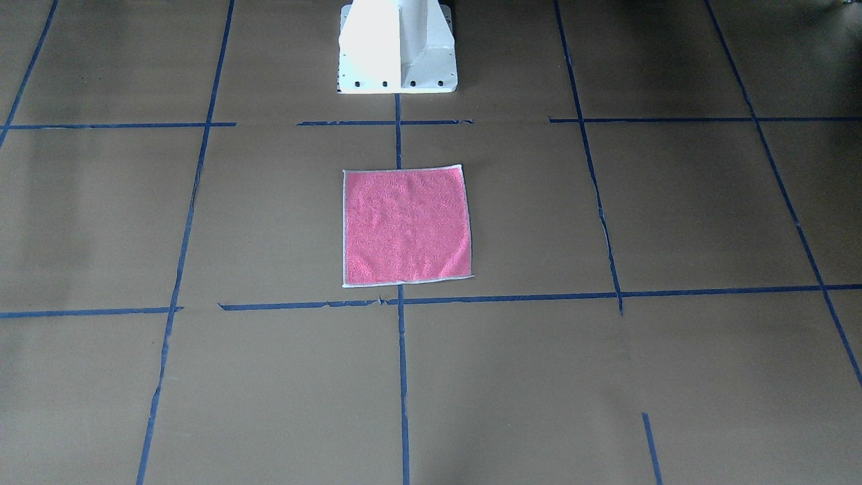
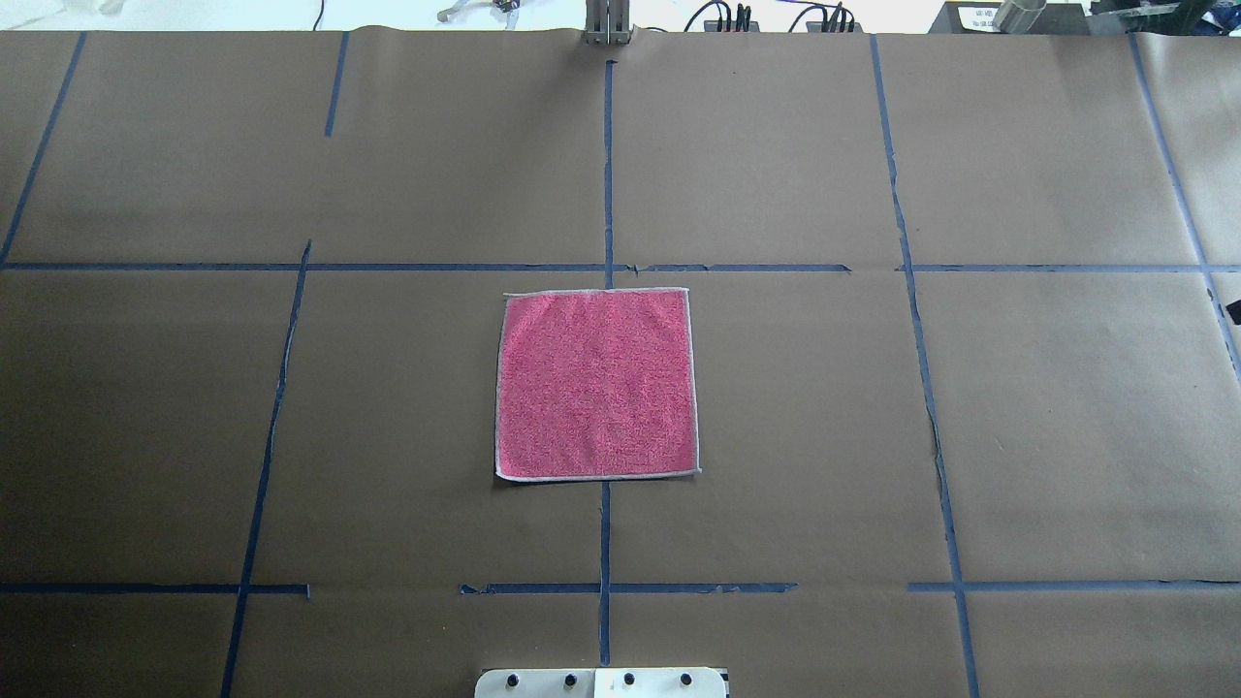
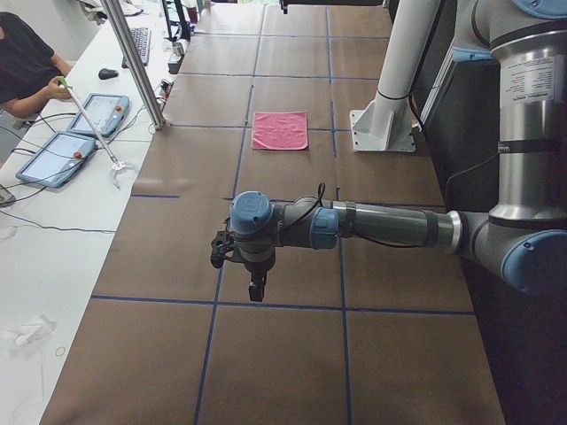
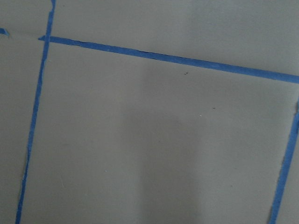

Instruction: Fold towel twice with both arms

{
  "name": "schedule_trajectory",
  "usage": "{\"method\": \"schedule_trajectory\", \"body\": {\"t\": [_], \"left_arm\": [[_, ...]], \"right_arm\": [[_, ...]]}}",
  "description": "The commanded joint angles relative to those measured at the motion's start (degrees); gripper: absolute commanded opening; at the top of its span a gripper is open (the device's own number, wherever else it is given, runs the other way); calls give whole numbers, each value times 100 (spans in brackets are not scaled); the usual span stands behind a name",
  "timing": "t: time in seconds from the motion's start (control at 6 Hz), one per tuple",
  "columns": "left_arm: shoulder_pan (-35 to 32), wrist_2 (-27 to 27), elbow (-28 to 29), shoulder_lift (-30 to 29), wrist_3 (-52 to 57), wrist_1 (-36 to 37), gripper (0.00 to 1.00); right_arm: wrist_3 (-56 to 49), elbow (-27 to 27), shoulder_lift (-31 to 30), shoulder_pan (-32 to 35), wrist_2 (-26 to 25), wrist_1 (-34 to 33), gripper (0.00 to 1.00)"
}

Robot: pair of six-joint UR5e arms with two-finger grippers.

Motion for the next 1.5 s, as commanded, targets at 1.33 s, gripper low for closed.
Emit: {"method": "schedule_trajectory", "body": {"t": [1.33], "left_arm": [[3237,-9,-986,-1494,-5691,-458,100]], "right_arm": [[8588,-11,3028,-5242,-4048,965,98]]}}
